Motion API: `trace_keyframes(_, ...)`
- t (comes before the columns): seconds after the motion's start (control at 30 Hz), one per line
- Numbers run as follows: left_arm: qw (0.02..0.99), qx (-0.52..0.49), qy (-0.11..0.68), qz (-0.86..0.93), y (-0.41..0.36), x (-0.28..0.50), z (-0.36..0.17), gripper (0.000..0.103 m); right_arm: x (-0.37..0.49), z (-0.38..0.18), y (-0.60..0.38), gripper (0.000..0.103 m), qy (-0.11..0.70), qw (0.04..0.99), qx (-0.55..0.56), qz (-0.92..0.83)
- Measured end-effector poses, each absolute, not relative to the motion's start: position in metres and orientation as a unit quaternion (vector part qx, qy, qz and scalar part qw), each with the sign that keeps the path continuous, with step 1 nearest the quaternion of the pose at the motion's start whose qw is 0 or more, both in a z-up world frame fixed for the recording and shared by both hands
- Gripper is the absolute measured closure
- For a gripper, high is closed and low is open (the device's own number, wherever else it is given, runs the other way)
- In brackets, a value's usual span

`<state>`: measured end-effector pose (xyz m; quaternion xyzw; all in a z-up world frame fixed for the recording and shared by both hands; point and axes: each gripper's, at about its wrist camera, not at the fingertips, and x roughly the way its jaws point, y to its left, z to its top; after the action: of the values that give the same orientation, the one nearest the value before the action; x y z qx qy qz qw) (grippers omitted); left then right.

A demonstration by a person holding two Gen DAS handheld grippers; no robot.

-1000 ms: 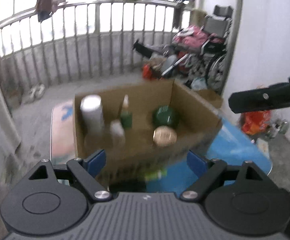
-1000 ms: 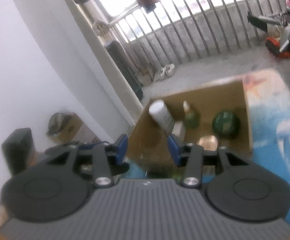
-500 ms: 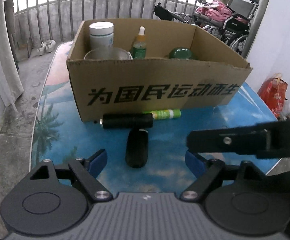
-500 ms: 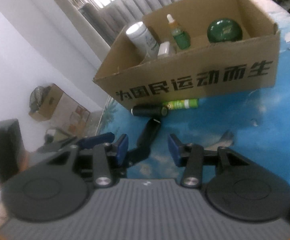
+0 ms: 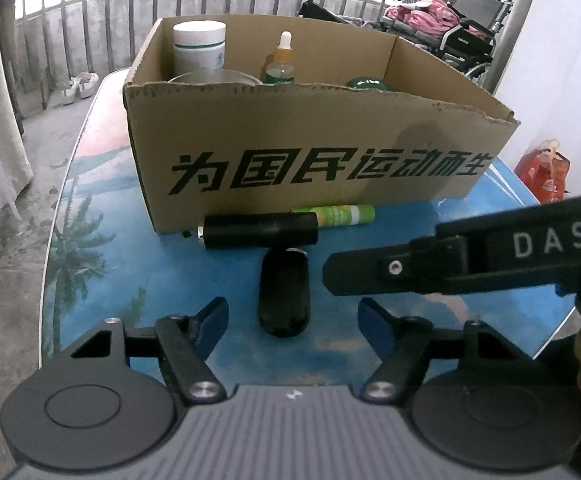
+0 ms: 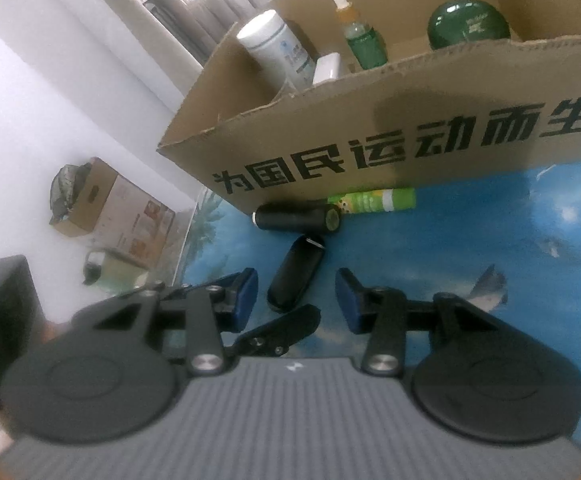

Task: Organize rigid objects
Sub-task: 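Reach the right tool down to the black flashlight and grasp it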

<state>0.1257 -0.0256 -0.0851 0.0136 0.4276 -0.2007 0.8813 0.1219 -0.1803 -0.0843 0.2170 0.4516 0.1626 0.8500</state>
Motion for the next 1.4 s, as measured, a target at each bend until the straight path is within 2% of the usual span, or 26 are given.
trace_keyframes(0.07, 0.879, 0.012, 0.429, -0.207, -0.025, 0.126, -0.088, 0.041, 0.125, -0.088, -0.18, 0.064, 0.454, 0.847, 0.221, 0.165)
trace_keyframes(0.43, 0.878, -0.006, 0.418, -0.235, -0.018, 0.125, -0.094, 0.06, 0.142, -0.106, -0.181, 0.083, 0.466, 0.831, 0.249, 0.176)
trace_keyframes(0.47, 0.876, -0.01, 0.418, -0.24, -0.018, 0.125, -0.094, 0.066, 0.144, -0.108, -0.179, 0.084, 0.468, 0.829, 0.249, 0.178)
trace_keyframes(0.87, 0.857, -0.015, 0.424, -0.291, -0.031, 0.095, -0.088, 0.067, 0.132, -0.111, -0.176, 0.09, 0.48, 0.819, 0.243, 0.197)
trace_keyframes(1.07, 0.873, -0.009, 0.41, -0.265, -0.024, 0.093, -0.078, 0.066, 0.129, -0.103, -0.185, 0.088, 0.47, 0.832, 0.231, 0.183)
trace_keyframes(1.4, 0.861, -0.05, 0.441, -0.246, -0.013, 0.118, -0.091, 0.066, 0.159, -0.109, -0.169, 0.086, 0.475, 0.836, 0.196, 0.194)
